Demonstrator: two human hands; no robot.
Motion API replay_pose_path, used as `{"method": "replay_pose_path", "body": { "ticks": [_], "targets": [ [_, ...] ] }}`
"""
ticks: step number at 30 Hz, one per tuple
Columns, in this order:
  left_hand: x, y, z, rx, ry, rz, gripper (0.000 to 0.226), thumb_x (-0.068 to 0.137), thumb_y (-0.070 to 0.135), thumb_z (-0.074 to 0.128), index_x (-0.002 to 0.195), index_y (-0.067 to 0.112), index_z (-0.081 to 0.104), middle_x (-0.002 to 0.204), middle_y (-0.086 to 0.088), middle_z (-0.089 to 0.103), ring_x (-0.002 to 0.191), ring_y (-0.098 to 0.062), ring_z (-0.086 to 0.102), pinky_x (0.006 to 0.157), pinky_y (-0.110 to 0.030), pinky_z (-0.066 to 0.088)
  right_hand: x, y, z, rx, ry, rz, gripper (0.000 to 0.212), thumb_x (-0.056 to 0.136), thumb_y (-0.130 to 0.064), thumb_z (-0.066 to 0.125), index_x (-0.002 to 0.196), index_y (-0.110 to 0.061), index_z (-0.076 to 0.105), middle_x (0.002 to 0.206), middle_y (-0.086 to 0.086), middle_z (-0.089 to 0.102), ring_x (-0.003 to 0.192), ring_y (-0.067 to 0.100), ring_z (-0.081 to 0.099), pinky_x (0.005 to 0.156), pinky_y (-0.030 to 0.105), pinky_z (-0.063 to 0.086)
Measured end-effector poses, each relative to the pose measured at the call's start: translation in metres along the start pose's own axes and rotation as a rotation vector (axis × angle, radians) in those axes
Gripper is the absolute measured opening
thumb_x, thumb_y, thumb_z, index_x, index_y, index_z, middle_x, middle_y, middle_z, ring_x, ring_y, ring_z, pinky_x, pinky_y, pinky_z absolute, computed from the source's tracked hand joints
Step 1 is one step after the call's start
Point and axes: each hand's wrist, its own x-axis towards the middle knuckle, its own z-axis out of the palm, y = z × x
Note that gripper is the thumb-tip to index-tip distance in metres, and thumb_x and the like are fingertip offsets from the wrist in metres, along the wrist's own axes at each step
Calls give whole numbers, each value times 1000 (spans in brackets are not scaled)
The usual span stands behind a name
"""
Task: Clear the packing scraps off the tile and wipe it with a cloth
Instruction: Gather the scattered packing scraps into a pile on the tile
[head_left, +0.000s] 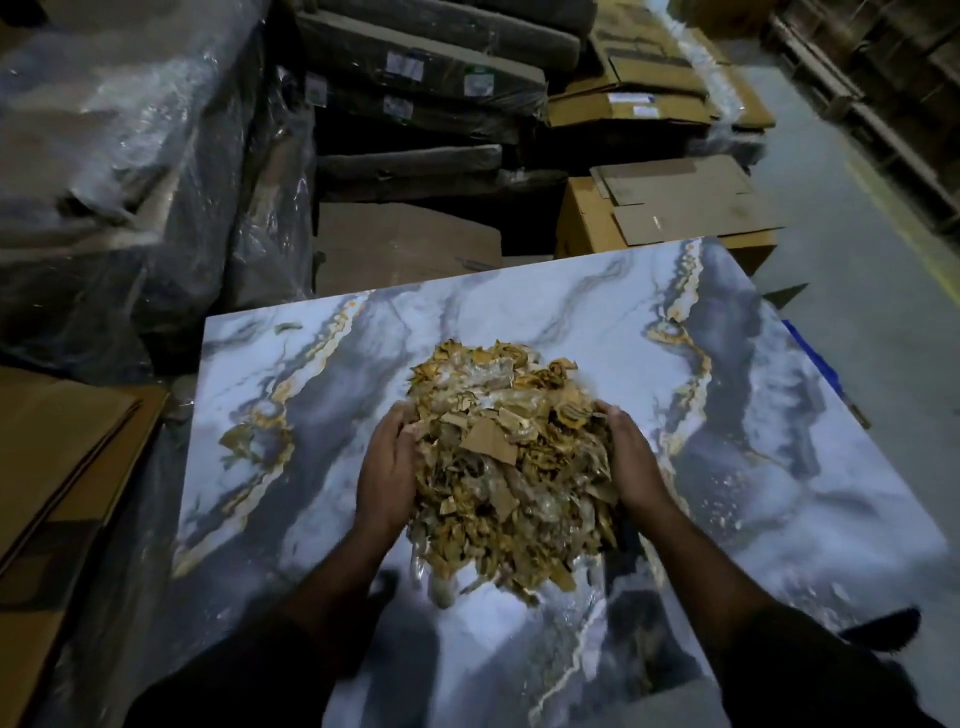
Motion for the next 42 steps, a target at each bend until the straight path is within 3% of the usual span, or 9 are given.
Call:
{"method": "replay_pose_path", "body": {
  "ticks": [3,9,12,17,21,27,32,37,42],
  "targets": [
    [-19,-6,-5,-32,98,-80,54,101,54,31,150,35,43,157,16,42,143,2,33,120,-24,24,-26,12,2,40,73,-27,47,110,-42,29,151,-22,42,157,0,42,142,10,37,114,27,26],
    [-84,-16,22,169,72,53,68,97,74,22,158,49,6,167,26,4,154,-4,13,121,-40,21,-89,40,51,-100,248,-95,75,94,-72,28,159,-37,15,168,-10,12,151,8,15,120,38,16],
    [-95,-11,38,172,49,11,72,94,79,21,156,51,-4,168,20,5,155,-7,11,125,-44,22,-94,36,67,-147,250,-61,84,90,-79,24,160,-36,7,170,-12,3,155,12,4,124,44,11],
    [-82,-3,27,174,145,20,74,96,76,23,157,35,19,163,7,25,150,-14,24,120,-52,32,-87,16,42,-258,315,-136,93,87,-83,21,159,-24,23,169,-2,10,156,17,6,126,54,14],
    [-64,16,10,179,238,45,70,96,73,25,154,32,25,157,5,31,144,-13,31,117,-50,36,-77,-13,32,-344,323,-341,78,92,-74,35,152,-23,34,165,-1,22,153,13,11,124,55,16],
    [-18,71,20,283,24,308,62,100,56,32,150,21,41,156,-2,41,149,-20,28,121,-44,27,-37,-64,57,-755,1,-497,76,94,-70,38,156,-28,29,167,1,20,156,21,9,126,50,8],
    [3,86,32,374,-75,254,65,99,55,24,141,15,53,149,-8,49,146,-25,32,122,-44,23,-21,-65,70,-864,-69,-395,68,97,-60,33,157,-28,26,167,3,21,155,26,13,122,53,16],
    [-3,74,44,342,-54,231,56,100,52,27,129,15,57,127,-4,56,121,-19,45,107,-41,39,-26,-54,76,-920,37,-596,57,90,-45,42,143,-23,49,146,5,50,130,26,46,105,50,40],
    [-9,74,51,265,52,188,43,102,49,32,117,20,60,115,5,55,113,-14,45,98,-36,41,-20,-49,78,-824,-20,-698,37,94,-38,50,124,-19,58,124,2,53,109,23,49,84,39,50]
  ]
}}
